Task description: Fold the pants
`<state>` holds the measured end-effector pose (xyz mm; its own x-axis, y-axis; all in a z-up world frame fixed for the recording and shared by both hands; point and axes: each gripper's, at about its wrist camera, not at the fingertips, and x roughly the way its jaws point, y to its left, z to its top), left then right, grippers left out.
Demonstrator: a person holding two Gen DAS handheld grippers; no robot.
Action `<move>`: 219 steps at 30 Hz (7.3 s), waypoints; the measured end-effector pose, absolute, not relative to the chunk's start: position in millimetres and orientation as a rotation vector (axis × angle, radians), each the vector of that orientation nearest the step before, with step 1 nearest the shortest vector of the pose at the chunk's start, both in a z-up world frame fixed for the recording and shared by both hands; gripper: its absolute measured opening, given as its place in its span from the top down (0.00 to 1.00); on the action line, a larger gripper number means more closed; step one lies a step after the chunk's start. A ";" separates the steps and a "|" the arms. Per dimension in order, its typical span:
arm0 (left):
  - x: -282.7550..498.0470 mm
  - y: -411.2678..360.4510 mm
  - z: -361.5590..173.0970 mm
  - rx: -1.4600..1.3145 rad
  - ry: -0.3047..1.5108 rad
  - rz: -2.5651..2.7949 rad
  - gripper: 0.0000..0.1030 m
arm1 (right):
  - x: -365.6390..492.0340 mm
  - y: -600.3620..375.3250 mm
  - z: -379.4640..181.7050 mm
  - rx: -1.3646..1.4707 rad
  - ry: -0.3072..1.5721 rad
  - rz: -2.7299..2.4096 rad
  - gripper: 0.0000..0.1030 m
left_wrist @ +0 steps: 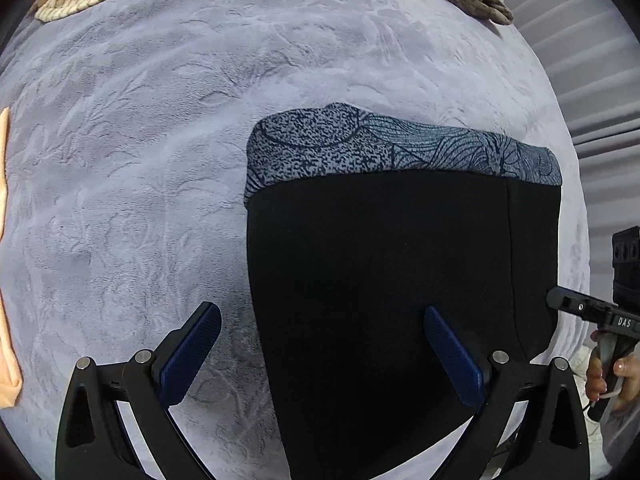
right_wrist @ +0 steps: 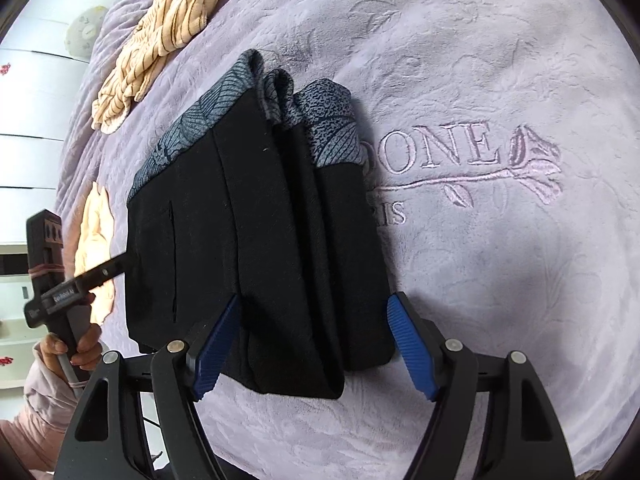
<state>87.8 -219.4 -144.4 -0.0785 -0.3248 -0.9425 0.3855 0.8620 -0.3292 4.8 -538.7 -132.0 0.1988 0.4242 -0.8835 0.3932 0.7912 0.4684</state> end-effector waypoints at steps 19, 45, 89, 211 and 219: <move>99.1 -240.7 -179.4 -0.114 1.536 -0.732 0.00 | 45.7 -570.5 -189.7 0.983 1.321 0.326 0.22; 69.0 -178.8 -92.2 -0.171 1.436 -0.814 0.37 | 31.9 -530.6 -113.8 1.063 1.238 0.358 0.56; 41.6 -90.4 -113.8 0.077 1.447 -0.399 0.07 | 19.1 -420.6 -96.2 0.636 1.477 -0.032 0.40; -82.8 -112.5 -3.7 0.288 1.263 -0.223 0.01 | -29.5 -324.9 0.5 0.254 1.364 -0.159 0.14; -85.7 -114.0 -2.5 0.301 1.260 -0.224 0.01 | -31.5 -326.0 0.1 0.257 1.363 -0.155 0.14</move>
<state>-85.7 -114.0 -2.5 0.2922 -0.0007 -0.9564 0.3283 0.9393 0.0996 -31.5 -326.0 0.1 0.2024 0.0387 -0.9785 0.2579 0.9618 0.0914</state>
